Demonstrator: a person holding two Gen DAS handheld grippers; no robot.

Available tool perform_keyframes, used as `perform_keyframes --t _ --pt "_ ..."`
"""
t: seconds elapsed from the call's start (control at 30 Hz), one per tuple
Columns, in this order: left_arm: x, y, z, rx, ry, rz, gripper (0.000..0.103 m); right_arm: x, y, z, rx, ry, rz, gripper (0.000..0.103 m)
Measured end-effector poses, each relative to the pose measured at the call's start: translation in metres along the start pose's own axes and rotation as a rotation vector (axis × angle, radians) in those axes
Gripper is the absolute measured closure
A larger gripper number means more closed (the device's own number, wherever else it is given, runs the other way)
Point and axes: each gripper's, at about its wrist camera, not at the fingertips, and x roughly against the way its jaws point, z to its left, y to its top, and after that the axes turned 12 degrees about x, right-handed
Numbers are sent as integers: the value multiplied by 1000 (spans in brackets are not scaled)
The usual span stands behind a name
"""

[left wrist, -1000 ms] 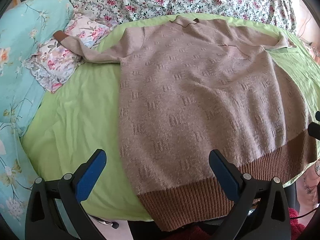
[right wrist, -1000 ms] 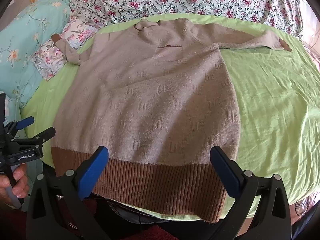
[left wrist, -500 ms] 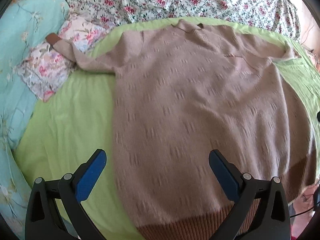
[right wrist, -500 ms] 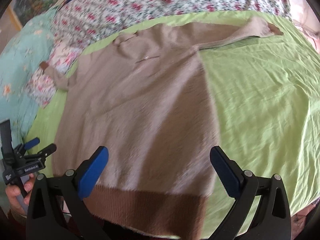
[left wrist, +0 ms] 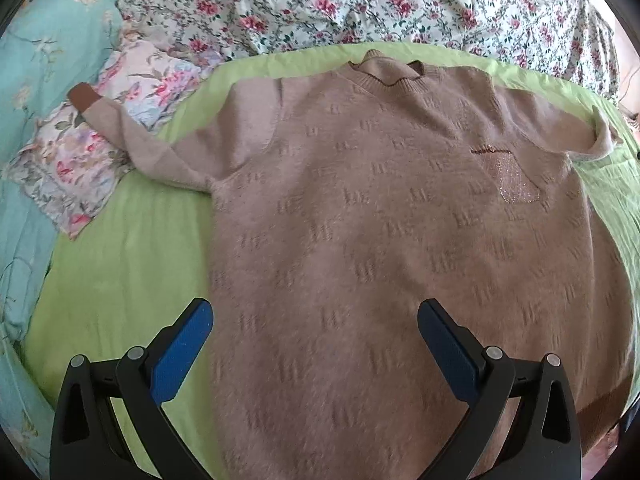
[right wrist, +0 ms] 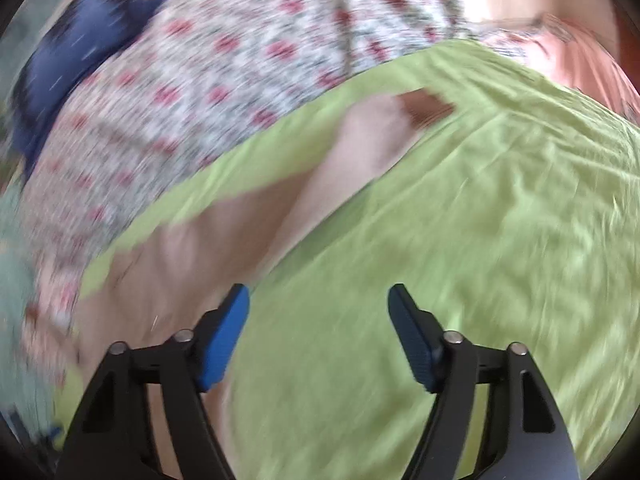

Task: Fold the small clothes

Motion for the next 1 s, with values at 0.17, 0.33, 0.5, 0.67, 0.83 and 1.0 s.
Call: perform_keyframes --t 0.17,0.33,0.5,0.67,0.83,1.0 --pt "-21 4 -18 -31 18 43 1 -62 60 -61 -111 -116 -27 50" --pt "-42 12 -31 -28 10 92 1 -122 98 -102 -152 -166 -21 52" --pt "-51 18 -41 -23 -18 106 1 -130 108 -108 -208 -59 -93 95" --pt "-51 17 -44 -24 -55 105 1 -88 108 -39 -83 73 -159 96" --pt "-44 15 -32 5 -99 96 1 -59 95 69 54 289 -119 96" --pt "-39 21 -6 58 -163 80 1 -65 60 204 194 551 9 96"
